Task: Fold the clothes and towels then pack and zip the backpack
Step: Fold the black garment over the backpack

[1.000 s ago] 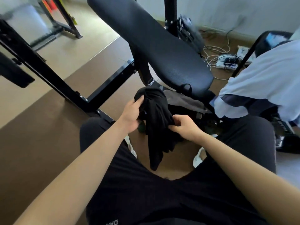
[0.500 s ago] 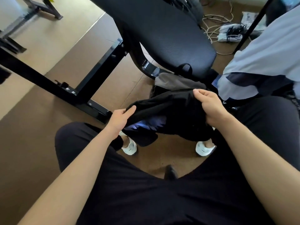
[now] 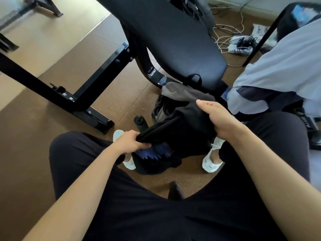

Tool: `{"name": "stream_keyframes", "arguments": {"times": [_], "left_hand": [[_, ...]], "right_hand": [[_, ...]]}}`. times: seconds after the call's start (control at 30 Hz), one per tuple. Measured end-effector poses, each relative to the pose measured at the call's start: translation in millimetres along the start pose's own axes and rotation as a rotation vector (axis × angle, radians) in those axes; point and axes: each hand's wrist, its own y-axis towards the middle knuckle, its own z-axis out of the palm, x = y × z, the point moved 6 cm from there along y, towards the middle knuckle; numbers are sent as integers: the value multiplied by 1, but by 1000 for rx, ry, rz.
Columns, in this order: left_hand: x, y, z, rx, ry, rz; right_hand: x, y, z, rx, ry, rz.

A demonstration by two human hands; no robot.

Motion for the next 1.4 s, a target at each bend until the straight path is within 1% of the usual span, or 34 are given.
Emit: {"name": "stream_keyframes", "arguments": {"times": [0.07,0.13,0.2,0.23,0.3,0.37,0.43,0.5,0.57,0.67,0.77,0.9,0.97,1.0,1.07,1.13,1.2,1.27,1.33,1.4], "left_hand": [[1,0,11,134,20,-18],[-10,-3,16,158,8,18],[-29,-4,12,43,-69,117],[-43,-8,9,-18,-154,199],[-69,-16,6,-86,-324,346],[-90,-24,5,-159,-367,470],[-102,-32,2,-283,-349,533],[-102,-36,-2,-364,-362,520],[-100,-37,-4,-373,-385,501],[-100,-38,-10,-367,-540,512],[-93,-35,-14,-450,-619,484],[-83,-35,-26,-678,-485,491],[-84,-41,-35,-798,-315,568],[-86,-45,-38,-831,-247,614],[-92,-49,-40,-833,-200,678],[-98,-49,-38,-804,-222,678],[-96,-45,-37,-762,-306,617],[-87,-39,-39,-716,-397,528],[-79,-32,-42,-613,-492,448],[-79,-28,-40,-433,-530,412]], "right_hand": [[7,-5,10,107,-26,14],[12,-8,20,208,-51,34],[13,-9,29,272,-66,69],[12,-9,33,286,-75,81],[9,-9,42,290,-117,106],[3,-9,47,268,-168,145],[-1,-10,49,249,-215,154],[-5,-8,48,230,-207,145],[-8,-6,44,201,-209,112],[-8,-2,34,125,-360,10],[-16,-1,17,18,-471,-69],[-29,-2,4,-76,-577,-172],[-28,-3,4,-91,-593,-218],[-27,-5,8,-68,-593,-251],[-23,-11,28,20,-628,-322],[-22,-16,53,85,-676,-394],[-22,-14,71,106,-665,-425],[-18,-10,70,76,-563,-418],[-9,-6,61,20,-502,-409],[3,-6,57,23,-524,-425]]}}
